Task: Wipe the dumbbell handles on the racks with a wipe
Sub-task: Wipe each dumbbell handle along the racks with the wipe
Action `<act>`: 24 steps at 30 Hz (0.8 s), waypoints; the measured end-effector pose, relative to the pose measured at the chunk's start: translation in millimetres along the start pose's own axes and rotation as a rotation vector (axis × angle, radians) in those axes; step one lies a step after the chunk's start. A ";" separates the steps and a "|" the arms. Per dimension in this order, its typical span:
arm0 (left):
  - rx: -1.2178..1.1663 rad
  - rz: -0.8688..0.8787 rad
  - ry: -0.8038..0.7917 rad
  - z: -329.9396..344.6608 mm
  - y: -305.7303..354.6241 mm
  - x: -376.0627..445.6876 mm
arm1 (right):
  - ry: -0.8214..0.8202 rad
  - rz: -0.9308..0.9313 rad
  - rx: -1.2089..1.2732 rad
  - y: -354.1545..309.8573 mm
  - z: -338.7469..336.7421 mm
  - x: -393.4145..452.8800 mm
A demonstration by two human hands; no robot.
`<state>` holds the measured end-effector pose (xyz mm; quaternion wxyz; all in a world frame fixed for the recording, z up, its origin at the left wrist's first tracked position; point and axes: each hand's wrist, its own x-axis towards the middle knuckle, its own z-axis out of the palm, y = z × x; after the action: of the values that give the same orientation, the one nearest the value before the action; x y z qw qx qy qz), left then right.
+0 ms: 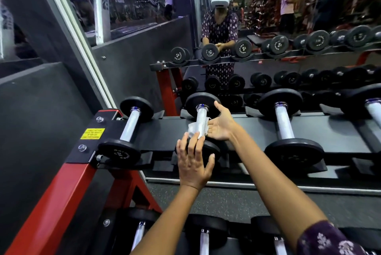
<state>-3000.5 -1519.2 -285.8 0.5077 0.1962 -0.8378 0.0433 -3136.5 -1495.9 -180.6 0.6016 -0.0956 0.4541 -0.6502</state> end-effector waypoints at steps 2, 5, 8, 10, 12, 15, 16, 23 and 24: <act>-0.002 0.001 0.008 1.0 0.0 2.1 | -0.050 0.005 0.069 -4.3 -5.0 -0.7; 0.000 0.007 0.011 0.2 -1.8 2.9 | -0.078 -0.057 0.323 -11.1 1.5 4.4; -0.007 0.011 0.004 -0.9 -2.0 0.6 | -0.051 -0.040 0.082 -2.5 3.0 0.8; -0.005 0.009 0.005 -0.2 -1.1 0.4 | -0.053 0.029 -0.131 3.3 -3.8 -5.5; 0.001 0.012 0.016 0.6 -0.8 1.7 | -0.064 0.067 -0.155 1.8 -8.4 -8.0; -0.008 0.011 0.007 -0.2 -1.8 2.1 | -0.064 0.036 0.186 -2.3 -1.7 -0.5; -0.013 0.010 0.005 -1.1 -1.5 2.1 | -0.064 0.020 0.265 -2.1 2.2 2.0; -0.016 0.006 -0.008 -2.8 -1.7 3.3 | -0.167 0.142 -0.002 24.0 -6.8 -8.1; -0.019 0.002 -0.011 -2.7 -1.2 2.6 | -0.159 0.143 -0.032 25.4 -10.1 -9.5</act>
<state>-2998.8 -1520.2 -282.4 0.5049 0.1907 -0.8411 0.0345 -3123.1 -1479.4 -200.3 0.6788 -0.1239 0.4209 -0.5888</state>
